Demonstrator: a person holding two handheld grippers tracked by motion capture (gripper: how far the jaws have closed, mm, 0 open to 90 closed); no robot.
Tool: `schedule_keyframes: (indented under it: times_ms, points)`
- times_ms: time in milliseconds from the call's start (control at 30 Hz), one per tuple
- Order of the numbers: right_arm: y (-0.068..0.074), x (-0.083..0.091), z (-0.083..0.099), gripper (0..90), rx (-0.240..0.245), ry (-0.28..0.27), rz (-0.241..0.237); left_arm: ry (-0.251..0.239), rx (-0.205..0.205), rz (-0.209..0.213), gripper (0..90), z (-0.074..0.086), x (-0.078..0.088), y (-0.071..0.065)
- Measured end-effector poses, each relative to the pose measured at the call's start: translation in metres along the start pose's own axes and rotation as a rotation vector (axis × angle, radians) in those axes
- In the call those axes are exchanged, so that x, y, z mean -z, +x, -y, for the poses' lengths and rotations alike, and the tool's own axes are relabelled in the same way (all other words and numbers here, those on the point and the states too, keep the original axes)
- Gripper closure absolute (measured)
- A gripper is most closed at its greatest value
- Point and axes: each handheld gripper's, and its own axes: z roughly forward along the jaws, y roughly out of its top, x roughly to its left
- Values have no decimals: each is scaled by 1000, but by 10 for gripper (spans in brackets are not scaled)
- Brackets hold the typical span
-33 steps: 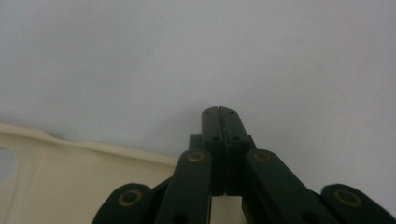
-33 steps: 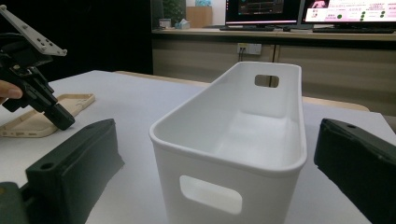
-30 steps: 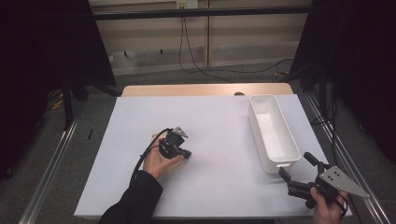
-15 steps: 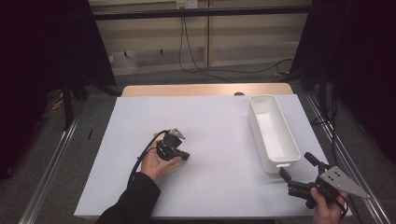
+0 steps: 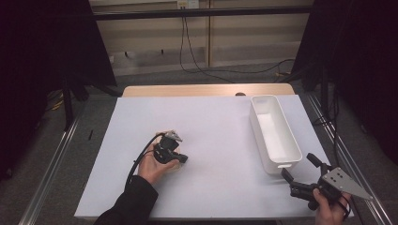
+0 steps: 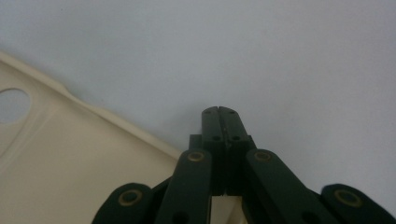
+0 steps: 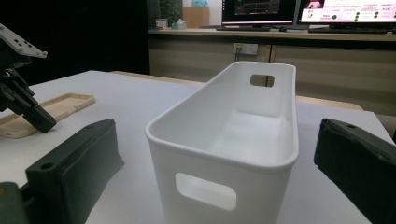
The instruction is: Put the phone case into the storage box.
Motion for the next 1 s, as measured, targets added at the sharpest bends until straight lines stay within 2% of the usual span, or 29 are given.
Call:
schedule_keyframes:
  times_ms: [267, 367, 833, 1000]
  points:
    - [0, 1, 0, 0, 1, 1, 5, 0, -31, 6, 900, 3, 2, 1]
    - [-1, 1, 0, 0, -1, 1, 7, -8, -19, 13, 900, 5, 3, 1]
    - [0, 1, 0, 0, 1, 0, 2, -17, -11, 30, 900, 12, 8, 4]
    - [0, 2, 0, 0, 3, -2, -4, -12, -12, 19, 900, 13, 9, 2]
